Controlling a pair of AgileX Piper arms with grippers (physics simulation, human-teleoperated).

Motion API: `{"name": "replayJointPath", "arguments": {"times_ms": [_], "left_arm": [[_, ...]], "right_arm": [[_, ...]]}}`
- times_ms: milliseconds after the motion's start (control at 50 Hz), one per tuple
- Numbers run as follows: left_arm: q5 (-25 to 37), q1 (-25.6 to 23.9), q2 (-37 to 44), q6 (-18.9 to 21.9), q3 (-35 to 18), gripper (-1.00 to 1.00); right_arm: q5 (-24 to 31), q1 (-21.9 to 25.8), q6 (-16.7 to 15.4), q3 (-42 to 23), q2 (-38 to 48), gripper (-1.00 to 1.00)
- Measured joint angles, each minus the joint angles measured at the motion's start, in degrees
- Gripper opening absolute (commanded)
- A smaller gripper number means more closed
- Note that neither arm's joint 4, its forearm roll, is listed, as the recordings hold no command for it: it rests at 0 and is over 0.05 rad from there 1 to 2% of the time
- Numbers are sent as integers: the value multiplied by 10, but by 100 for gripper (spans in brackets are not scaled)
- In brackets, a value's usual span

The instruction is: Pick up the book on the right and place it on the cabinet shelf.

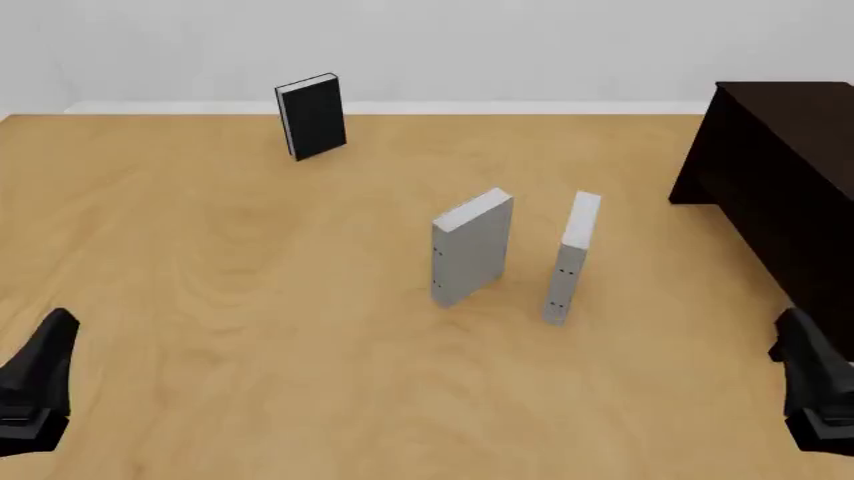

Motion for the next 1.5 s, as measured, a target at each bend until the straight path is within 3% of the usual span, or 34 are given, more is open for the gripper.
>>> {"name": "replayJointPath", "arguments": {"times_ms": [260, 580, 800, 1060, 1300, 1500], "left_arm": [[0, 1, 8, -7, 0, 100], [8, 4, 4, -11, 0, 100], [8, -5, 4, 1, 0, 100], [0, -12, 8, -3, -2, 100], [0, -16, 6, -4, -4, 100], [1, -16, 4, -9, -6, 100]], "right_arm": [[-10, 13, -10, -36, 53, 100], [10, 64, -33, -176, 192, 100], [64, 105, -55, -300, 301, 100], [150, 139, -56, -457, 427, 100], [225, 144, -28, -589, 526, 100], [293, 153, -24, -706, 605, 100]]}}
